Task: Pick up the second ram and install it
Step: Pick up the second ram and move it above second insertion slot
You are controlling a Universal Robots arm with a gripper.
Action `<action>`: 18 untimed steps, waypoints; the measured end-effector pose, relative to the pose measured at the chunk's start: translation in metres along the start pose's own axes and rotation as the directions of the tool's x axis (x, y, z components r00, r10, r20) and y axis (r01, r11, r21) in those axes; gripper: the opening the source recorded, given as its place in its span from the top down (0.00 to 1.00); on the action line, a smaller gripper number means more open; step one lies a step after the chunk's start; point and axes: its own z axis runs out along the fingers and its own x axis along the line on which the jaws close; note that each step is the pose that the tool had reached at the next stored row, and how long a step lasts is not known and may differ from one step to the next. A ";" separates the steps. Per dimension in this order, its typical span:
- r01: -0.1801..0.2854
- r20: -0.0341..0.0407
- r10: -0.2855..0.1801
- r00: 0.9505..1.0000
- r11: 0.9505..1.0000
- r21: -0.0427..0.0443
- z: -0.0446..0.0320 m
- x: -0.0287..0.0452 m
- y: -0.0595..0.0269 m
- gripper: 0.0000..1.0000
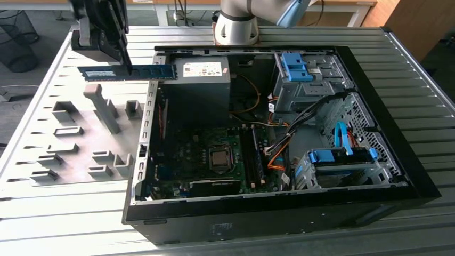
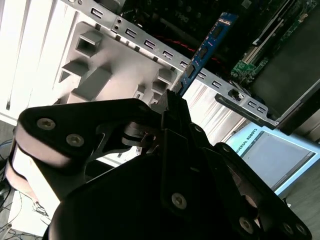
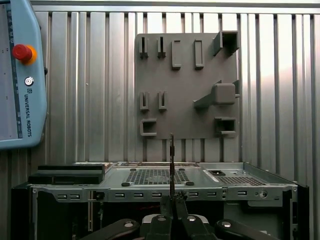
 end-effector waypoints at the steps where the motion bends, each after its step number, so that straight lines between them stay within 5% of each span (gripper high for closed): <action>1: 0.000 0.000 0.000 1.000 1.000 0.000 0.0000 0.0000 -0.0009 0.86; 18: 0.000 0.000 0.000 1.000 1.000 0.000 -0.0002 -0.0002 -0.0150 0.86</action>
